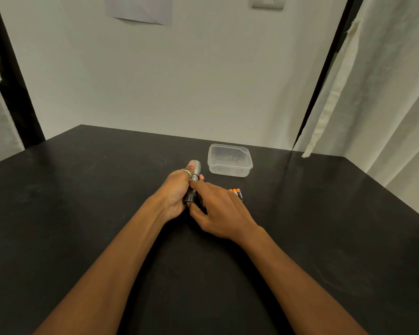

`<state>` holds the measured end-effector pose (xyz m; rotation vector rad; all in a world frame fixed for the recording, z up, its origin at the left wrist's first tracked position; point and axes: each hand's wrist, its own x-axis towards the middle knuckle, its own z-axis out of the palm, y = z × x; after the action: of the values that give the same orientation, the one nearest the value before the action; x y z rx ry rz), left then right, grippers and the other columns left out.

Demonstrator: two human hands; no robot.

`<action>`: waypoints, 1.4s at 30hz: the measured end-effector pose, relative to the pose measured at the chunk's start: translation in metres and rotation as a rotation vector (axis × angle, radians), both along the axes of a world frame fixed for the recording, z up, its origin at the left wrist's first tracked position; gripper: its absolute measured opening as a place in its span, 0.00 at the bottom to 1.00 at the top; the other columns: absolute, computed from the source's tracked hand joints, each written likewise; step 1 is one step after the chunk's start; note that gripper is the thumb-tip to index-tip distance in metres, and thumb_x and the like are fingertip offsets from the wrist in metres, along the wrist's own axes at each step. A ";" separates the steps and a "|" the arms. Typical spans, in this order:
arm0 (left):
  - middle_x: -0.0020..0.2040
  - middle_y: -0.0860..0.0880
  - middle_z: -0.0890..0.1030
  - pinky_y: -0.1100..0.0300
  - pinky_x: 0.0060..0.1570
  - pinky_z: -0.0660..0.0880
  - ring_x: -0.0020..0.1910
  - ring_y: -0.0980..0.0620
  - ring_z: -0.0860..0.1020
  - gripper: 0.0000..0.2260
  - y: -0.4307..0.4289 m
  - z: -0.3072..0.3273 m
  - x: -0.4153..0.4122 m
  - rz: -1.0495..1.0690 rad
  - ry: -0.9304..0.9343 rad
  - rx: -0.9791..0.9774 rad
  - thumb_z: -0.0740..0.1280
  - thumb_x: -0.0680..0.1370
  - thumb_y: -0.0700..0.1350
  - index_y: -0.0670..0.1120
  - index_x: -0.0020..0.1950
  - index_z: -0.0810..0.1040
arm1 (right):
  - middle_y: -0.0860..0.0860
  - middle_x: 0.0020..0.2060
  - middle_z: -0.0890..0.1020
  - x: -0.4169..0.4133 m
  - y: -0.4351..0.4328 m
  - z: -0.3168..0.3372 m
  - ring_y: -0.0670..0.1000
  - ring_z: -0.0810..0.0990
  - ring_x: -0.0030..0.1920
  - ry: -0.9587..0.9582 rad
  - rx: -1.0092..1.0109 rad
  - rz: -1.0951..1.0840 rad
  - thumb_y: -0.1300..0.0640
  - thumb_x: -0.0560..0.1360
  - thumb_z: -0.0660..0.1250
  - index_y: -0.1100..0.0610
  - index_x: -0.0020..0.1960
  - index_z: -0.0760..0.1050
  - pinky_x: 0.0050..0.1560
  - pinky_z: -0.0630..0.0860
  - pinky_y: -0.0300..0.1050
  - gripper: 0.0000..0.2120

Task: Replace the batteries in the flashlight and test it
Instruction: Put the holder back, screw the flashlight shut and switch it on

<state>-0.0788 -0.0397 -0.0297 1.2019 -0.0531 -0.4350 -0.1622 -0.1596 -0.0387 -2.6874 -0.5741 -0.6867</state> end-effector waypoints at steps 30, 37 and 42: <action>0.62 0.37 0.83 0.51 0.41 0.84 0.57 0.43 0.85 0.17 0.005 0.009 -0.007 -0.095 0.089 -0.209 0.58 0.86 0.47 0.38 0.70 0.70 | 0.48 0.54 0.83 0.001 -0.007 -0.003 0.49 0.80 0.47 -0.037 0.071 0.015 0.50 0.77 0.67 0.49 0.72 0.72 0.45 0.79 0.49 0.24; 0.46 0.44 0.83 0.57 0.43 0.82 0.41 0.52 0.82 0.13 0.008 0.000 0.000 -0.103 -0.065 -0.041 0.66 0.83 0.50 0.41 0.56 0.83 | 0.49 0.50 0.85 0.001 -0.013 0.000 0.46 0.82 0.45 -0.161 0.412 -0.048 0.55 0.79 0.66 0.53 0.68 0.77 0.48 0.81 0.48 0.18; 0.51 0.41 0.83 0.45 0.64 0.78 0.50 0.46 0.81 0.16 0.007 0.001 -0.001 -0.123 -0.080 -0.050 0.66 0.83 0.49 0.38 0.62 0.82 | 0.49 0.50 0.85 0.000 -0.011 -0.001 0.47 0.82 0.45 -0.201 0.382 -0.041 0.54 0.80 0.67 0.54 0.69 0.76 0.46 0.81 0.47 0.17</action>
<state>-0.0799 -0.0324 -0.0291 1.1705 -0.2066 -0.4897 -0.1621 -0.1709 -0.0400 -2.2963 -0.3885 -0.9767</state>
